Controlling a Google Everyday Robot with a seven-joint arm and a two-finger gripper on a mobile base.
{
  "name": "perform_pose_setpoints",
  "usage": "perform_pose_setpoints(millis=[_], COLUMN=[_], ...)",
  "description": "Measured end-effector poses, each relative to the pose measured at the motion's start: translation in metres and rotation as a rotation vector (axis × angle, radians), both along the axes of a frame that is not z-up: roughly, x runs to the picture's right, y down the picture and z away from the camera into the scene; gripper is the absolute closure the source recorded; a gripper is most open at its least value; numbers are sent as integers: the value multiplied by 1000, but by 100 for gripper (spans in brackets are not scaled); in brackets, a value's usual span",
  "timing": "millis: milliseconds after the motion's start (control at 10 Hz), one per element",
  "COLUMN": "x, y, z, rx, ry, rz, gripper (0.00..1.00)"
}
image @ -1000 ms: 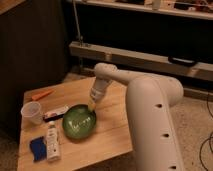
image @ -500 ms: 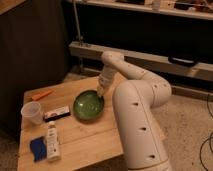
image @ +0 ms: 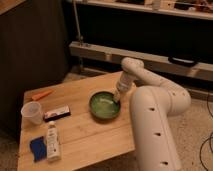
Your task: Drag the ceramic bowl in a circle
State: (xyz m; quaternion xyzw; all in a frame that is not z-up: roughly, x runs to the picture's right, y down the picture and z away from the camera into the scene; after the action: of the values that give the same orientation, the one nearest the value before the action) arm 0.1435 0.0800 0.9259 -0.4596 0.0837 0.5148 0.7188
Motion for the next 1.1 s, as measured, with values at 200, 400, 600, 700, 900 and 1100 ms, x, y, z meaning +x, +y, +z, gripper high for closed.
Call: perform_pose_setpoints(millis=[200,400,600,700,900,1100], x=[21,19,3,-5,-26,-41], y=[8,21,33,43,63,71], z=[-14,-41,-78,-95,-121,-131], rx=[9,26,60,76,103,127], ry=[-13,-59,-116,-138,-180,-188], rz=[38,64,55,37,-10,-43], gripper=[100,100,100,100,100,100])
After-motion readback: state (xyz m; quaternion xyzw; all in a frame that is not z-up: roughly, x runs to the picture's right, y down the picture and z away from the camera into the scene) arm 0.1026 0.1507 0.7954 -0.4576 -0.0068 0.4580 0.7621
